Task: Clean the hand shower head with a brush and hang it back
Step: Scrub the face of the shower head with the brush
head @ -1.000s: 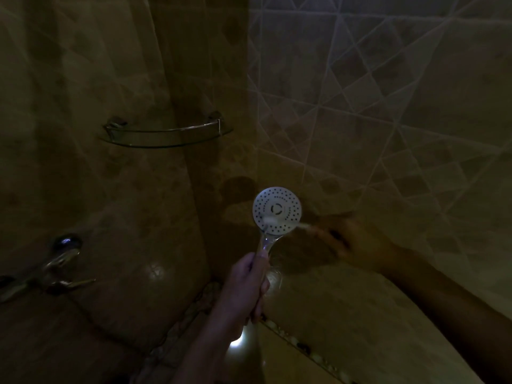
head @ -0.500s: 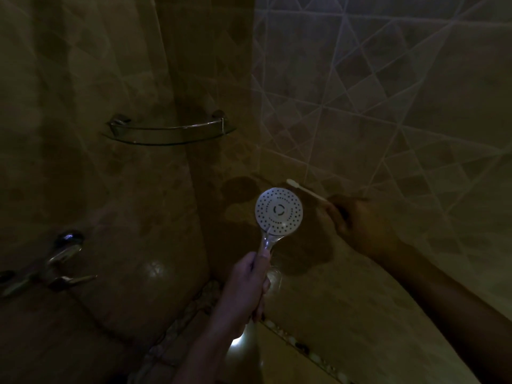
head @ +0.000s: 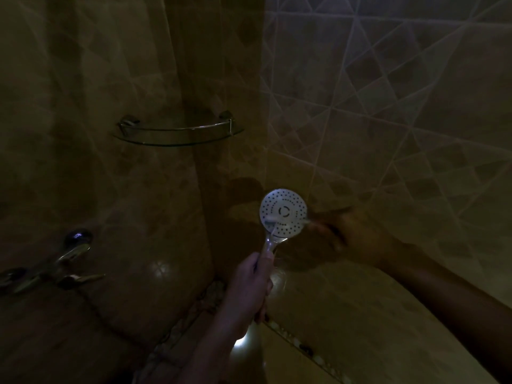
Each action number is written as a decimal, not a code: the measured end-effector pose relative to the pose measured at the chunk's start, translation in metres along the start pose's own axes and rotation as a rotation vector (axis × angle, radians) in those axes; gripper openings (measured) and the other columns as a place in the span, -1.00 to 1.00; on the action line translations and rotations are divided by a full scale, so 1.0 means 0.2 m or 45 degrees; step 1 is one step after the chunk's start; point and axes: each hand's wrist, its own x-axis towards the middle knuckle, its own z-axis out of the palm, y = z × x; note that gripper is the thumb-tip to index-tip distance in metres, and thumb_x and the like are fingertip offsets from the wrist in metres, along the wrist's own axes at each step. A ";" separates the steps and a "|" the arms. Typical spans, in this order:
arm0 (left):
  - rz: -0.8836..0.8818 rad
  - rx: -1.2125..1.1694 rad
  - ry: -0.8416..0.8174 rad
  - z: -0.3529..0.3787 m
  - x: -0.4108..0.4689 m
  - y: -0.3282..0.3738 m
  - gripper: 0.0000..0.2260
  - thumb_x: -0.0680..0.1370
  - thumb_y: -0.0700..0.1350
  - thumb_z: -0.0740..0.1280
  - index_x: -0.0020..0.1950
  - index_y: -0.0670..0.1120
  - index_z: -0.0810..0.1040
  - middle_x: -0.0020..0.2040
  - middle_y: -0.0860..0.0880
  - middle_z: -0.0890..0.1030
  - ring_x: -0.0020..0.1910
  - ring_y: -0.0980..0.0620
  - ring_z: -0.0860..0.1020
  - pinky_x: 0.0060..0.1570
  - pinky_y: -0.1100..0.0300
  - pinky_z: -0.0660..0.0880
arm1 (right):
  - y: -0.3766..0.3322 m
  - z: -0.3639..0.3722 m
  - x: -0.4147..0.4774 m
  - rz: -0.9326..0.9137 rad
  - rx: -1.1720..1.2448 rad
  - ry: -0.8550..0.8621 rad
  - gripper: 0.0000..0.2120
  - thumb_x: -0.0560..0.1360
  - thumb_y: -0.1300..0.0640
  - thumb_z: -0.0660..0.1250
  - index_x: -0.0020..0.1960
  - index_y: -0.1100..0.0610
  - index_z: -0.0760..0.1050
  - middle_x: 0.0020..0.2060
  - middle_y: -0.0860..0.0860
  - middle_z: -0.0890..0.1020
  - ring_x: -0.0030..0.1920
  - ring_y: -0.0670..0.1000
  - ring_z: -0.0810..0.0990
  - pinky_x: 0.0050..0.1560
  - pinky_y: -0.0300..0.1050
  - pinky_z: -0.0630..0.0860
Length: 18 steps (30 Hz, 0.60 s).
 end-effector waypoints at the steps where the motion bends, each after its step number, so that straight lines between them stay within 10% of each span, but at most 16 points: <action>1: -0.005 -0.002 0.003 0.00 0.00 0.00 -0.69 0.67 0.08 0.16 -0.23 0.00 0.43 -0.42 -0.05 0.38 -0.67 0.10 0.27 -0.67 0.36 0.18 | 0.01 -0.01 0.02 0.083 -0.001 0.103 -0.65 0.64 -0.08 0.17 0.03 0.10 0.65 -0.20 0.04 0.72 -0.25 0.01 0.68 -0.20 -0.03 0.59; 7: -0.026 -0.010 0.018 -0.02 0.00 -0.01 -0.68 0.66 0.12 0.17 -0.24 0.03 0.45 -0.41 -0.03 0.40 -0.66 0.10 0.27 -0.67 0.33 0.18 | -0.07 -0.01 0.03 -0.073 0.023 -0.001 -0.62 0.63 -0.08 0.19 -0.07 0.13 0.68 -0.34 0.06 0.70 -0.39 0.00 0.64 -0.28 -0.26 0.47; 12: -0.012 0.007 0.051 -0.04 0.03 0.00 -0.69 0.66 0.11 0.18 -0.22 0.00 0.44 -0.38 -0.10 0.39 -0.66 0.08 0.27 -0.67 0.33 0.19 | -0.01 -0.01 0.10 0.212 -0.088 0.203 -0.60 0.58 -0.11 0.16 0.02 0.13 0.66 -0.23 0.07 0.71 -0.28 0.04 0.67 -0.20 -0.05 0.59; 15: -0.009 0.019 0.067 -0.07 0.03 0.01 -0.69 0.66 0.10 0.18 -0.23 0.00 0.44 -0.38 -0.09 0.40 -0.67 0.10 0.28 -0.66 0.33 0.19 | -0.13 -0.02 0.08 -0.035 0.045 0.079 -0.70 0.62 -0.05 0.26 -0.01 0.13 0.66 -0.32 0.03 0.69 -0.35 -0.06 0.61 -0.24 -0.35 0.49; 18: 0.003 0.042 0.087 -0.12 0.05 0.02 -0.70 0.67 0.07 0.19 -0.22 -0.03 0.43 -0.41 -0.06 0.41 -0.69 0.14 0.28 -0.67 0.35 0.19 | -0.10 0.01 0.16 0.142 0.041 0.076 -0.63 0.60 -0.04 0.20 0.04 0.16 0.68 -0.23 0.14 0.73 -0.28 0.07 0.68 -0.12 -0.10 0.60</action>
